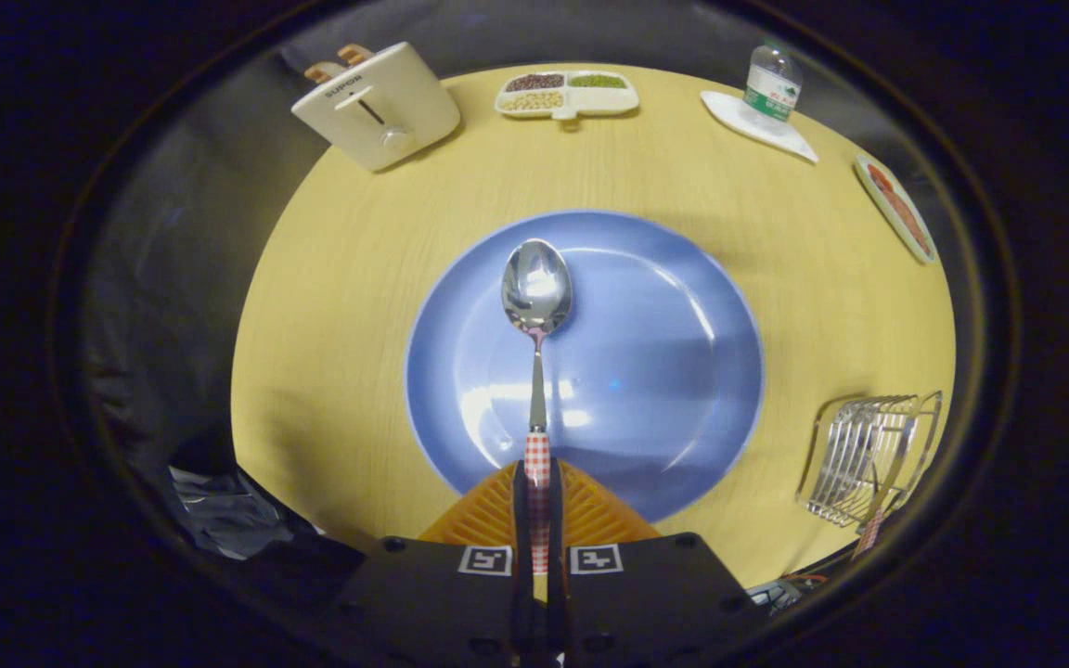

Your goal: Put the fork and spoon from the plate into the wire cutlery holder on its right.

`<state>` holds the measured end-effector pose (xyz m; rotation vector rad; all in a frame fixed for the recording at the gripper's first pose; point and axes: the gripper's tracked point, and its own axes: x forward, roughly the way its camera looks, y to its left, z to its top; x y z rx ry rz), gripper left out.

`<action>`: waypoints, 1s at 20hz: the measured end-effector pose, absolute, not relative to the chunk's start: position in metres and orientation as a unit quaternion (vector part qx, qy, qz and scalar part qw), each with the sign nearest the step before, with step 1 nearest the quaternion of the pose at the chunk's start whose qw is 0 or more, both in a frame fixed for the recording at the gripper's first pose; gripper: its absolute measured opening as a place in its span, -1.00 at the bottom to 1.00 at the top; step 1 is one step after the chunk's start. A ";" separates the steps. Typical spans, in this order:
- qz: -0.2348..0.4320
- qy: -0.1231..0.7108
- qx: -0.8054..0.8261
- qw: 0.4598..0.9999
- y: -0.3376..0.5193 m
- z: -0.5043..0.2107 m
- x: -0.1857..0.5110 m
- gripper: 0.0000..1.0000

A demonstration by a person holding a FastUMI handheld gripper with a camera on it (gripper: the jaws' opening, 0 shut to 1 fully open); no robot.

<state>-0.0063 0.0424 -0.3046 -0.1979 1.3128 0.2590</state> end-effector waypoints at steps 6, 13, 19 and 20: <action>0.123 0.585 -0.062 0.800 0.037 -0.266 -0.006 -0.83; 0.134 0.589 -0.015 0.797 0.021 -0.216 -0.032 -0.83; 0.106 0.599 0.040 0.792 -0.024 -0.165 -0.047 -0.83; 0.096 0.602 0.042 0.792 -0.038 -0.158 -0.047 -0.83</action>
